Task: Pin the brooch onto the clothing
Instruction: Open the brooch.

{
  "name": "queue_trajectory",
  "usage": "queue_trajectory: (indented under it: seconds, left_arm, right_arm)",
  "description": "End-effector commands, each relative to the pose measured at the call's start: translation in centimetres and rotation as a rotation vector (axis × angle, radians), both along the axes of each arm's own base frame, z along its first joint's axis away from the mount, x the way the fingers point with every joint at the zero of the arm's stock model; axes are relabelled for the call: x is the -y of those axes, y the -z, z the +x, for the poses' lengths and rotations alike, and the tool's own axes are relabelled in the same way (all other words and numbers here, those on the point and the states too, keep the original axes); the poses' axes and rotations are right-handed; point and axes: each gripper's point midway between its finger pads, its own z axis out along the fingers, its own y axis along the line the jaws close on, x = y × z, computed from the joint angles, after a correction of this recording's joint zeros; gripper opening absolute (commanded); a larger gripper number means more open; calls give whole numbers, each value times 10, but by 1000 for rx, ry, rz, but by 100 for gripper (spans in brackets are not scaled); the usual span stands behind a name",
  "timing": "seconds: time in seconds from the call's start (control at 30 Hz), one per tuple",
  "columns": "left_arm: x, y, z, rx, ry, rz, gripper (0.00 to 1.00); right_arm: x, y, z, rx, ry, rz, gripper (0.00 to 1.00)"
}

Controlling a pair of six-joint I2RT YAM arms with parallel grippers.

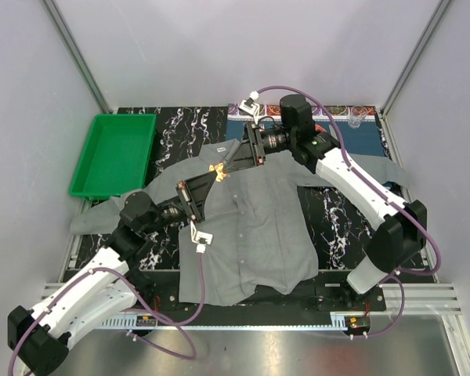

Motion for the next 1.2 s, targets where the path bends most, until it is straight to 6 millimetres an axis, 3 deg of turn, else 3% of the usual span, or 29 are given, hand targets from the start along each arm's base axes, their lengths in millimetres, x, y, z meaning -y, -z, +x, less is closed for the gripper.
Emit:
queue_trajectory:
  seconds: [0.0,0.07,0.27,0.43,0.9,1.17]
  left_arm:
    - [-5,-20,4,77,-41,-73,0]
    - [-6,-16,9,91,-68,-90,0]
    - [-13,-38,24,103,-155,-200,0]
    - [-17,-39,33,106,-213,-228,0]
    - [-16,-36,41,93,-248,-218,0]
    - [-12,-36,40,107,-237,-204,0]
  right_arm:
    - [9,-28,-4,131,72,68,57]
    - [6,-26,5,126,122,65,56]
    - [-2,-31,29,109,245,129,49]
    - [-5,-27,46,71,347,139,48]
    - [-13,-23,28,51,306,165,45]
    - [-11,-24,38,70,375,155,30]
